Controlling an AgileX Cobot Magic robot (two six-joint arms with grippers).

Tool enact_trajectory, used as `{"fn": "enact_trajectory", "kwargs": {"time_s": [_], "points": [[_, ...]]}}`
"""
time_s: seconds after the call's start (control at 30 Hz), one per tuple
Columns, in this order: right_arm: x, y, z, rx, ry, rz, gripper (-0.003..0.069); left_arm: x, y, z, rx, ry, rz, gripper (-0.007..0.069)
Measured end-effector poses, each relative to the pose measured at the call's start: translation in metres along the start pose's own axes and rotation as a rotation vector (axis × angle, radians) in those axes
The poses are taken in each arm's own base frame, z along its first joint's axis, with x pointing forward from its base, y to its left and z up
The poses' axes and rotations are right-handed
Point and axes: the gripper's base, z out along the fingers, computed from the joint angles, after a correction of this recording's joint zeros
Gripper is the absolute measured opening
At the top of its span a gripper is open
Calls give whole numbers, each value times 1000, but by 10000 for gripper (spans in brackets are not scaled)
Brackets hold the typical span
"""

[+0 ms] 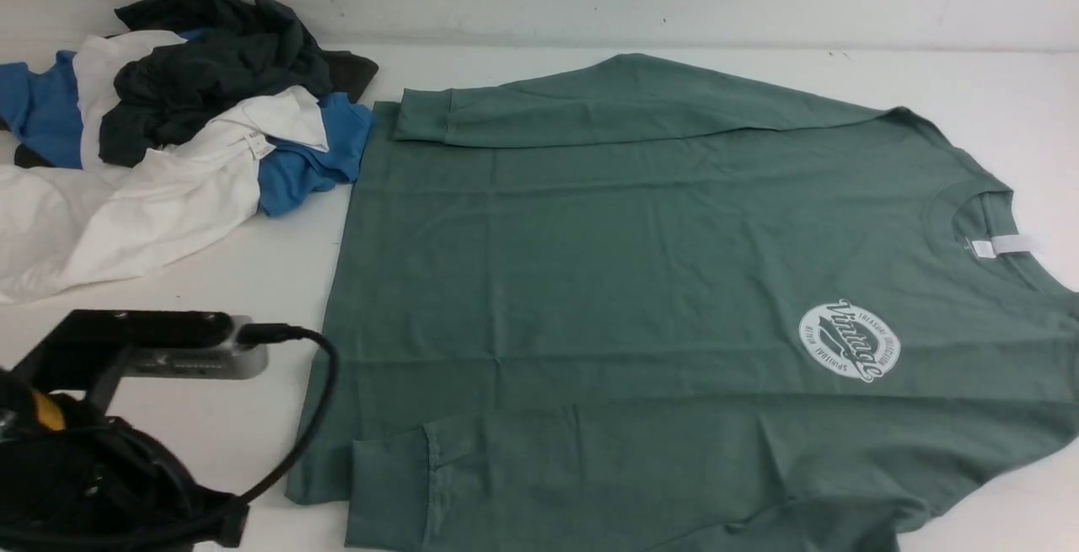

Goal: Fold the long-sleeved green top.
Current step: Use the left arm to clamp the cuff closest to it

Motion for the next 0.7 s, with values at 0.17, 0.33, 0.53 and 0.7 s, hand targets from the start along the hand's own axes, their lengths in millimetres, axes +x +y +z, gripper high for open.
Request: {"fn": "enact_trajectory", "kwargs": {"time_s": [0.17, 0.33, 0.53, 0.7], "points": [[-28, -6, 21, -10, 191, -71, -13, -29, -32, 8, 1, 0, 109, -4], [-27, -9, 31, -14, 247, -85, -13, -64, -48, 26, -28, 22, 78, -4], [-20, -11, 35, -18, 284, -83, -12, -92, -50, 68, -84, 88, 79, 36], [-20, -11, 35, -22, 282, -80, -12, -101, -50, 93, -102, 97, 78, 142]]}}
